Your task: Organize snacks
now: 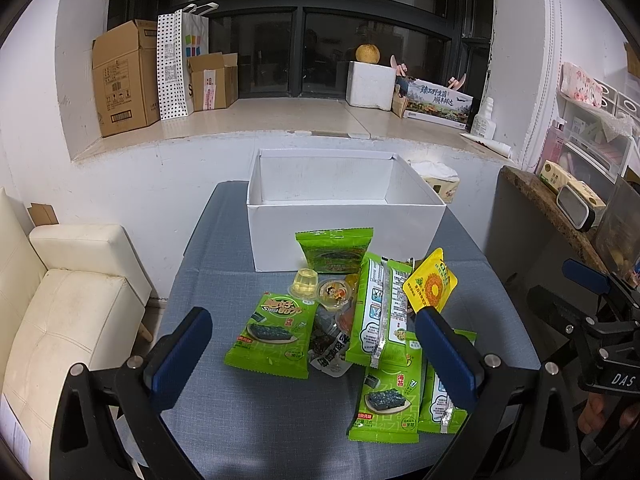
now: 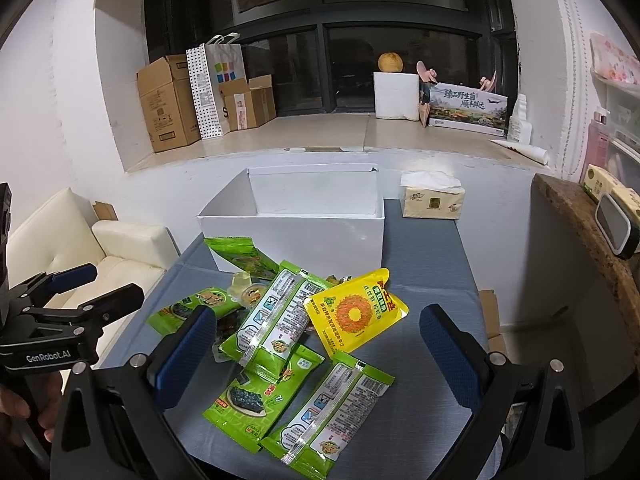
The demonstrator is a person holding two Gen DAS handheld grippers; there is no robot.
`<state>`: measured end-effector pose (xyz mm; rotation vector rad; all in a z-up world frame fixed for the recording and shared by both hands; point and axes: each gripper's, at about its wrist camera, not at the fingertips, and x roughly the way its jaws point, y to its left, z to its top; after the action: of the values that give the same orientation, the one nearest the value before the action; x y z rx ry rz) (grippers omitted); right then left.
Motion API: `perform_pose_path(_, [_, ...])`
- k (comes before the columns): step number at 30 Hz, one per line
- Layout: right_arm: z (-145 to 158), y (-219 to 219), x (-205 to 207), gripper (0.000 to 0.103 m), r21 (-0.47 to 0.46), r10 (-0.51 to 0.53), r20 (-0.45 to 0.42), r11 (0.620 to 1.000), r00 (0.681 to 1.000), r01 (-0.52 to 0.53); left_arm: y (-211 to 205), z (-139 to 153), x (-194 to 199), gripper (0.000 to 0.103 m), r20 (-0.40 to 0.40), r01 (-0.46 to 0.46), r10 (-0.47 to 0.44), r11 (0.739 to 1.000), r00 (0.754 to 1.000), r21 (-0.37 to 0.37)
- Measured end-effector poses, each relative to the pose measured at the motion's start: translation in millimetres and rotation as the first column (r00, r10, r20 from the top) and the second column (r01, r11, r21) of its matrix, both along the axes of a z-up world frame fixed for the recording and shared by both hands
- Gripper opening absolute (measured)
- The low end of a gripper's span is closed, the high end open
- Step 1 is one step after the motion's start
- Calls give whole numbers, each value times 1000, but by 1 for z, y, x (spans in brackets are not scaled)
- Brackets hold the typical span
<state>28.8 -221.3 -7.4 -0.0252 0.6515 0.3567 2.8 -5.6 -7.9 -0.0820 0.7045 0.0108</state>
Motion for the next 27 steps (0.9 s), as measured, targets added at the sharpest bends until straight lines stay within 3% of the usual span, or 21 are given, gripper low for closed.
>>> perform_pose_path(12, [-2, 5, -2, 103, -13, 29, 2, 999, 1000, -29, -1, -1, -2, 103, 1, -1, 1, 1000, 1000, 3])
perform_pose_path(16, [-7, 8, 0, 103, 9, 92, -5, 996, 996, -92, 3, -2, -1, 103, -3, -5, 5, 1000, 1000, 4])
perform_pose_path(19, [-9, 20, 11, 103, -9, 157, 14, 988, 987, -157, 9, -4, -1, 103, -8, -15, 15, 1000, 1000, 3])
perform_pose_path(23, [-20, 54, 49, 103, -123, 240, 45, 965, 970, -233, 23, -9, -1, 103, -20, -37, 37, 999, 999, -14])
perform_pose_path(27, [-43, 84, 104, 103, -144, 307, -12, 941, 952, -306, 37, -14, -3, 103, -29, -57, 57, 998, 998, -24])
